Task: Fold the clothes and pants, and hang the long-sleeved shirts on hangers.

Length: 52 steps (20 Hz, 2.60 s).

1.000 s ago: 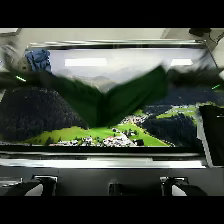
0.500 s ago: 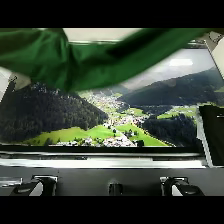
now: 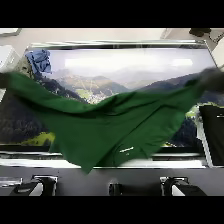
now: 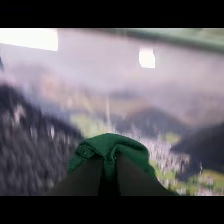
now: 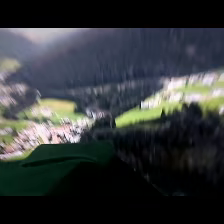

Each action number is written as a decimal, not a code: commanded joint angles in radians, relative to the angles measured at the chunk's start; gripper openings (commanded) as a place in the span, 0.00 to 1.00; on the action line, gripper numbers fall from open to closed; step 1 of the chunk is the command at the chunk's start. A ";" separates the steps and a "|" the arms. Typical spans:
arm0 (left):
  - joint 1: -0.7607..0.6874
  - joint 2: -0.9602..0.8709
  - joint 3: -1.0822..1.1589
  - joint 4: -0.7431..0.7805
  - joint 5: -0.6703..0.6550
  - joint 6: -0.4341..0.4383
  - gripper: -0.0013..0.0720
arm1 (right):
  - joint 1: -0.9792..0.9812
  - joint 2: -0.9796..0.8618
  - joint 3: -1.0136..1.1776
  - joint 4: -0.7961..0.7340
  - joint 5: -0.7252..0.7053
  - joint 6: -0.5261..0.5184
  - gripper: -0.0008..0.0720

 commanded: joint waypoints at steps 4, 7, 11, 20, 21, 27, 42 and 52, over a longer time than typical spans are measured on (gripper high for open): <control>-0.058 -0.227 -0.429 -0.175 0.265 -0.005 0.06 | 0.000 -0.273 -0.340 0.211 -0.262 0.138 0.06; -0.055 -0.350 -0.404 -0.251 0.264 -0.002 0.06 | 0.000 -0.323 -0.340 0.261 -0.257 0.107 0.06; -0.036 -0.360 -0.346 -0.256 0.228 0.092 0.06 | -0.001 -0.315 -0.268 0.192 -0.249 0.091 0.97; 0.045 -0.360 -0.251 -0.256 0.099 0.113 0.06 | 0.158 -0.256 -0.695 0.643 -0.079 -0.116 0.93; 0.045 -0.360 -0.251 -0.256 0.099 0.113 0.06 | 0.225 -0.254 -0.774 0.723 -0.171 -0.117 0.93; 0.045 -0.360 -0.250 -0.256 0.099 0.113 0.06 | 0.545 -0.280 -0.876 1.040 -0.556 -0.154 0.93; 0.047 -0.303 -0.249 -0.256 0.100 0.155 0.06 | 0.698 -0.360 -0.875 1.163 -0.773 -0.140 0.05; 0.136 -0.184 0.126 -0.256 0.175 0.116 0.06 | 0.195 0.138 -0.345 0.394 -0.567 -0.038 0.05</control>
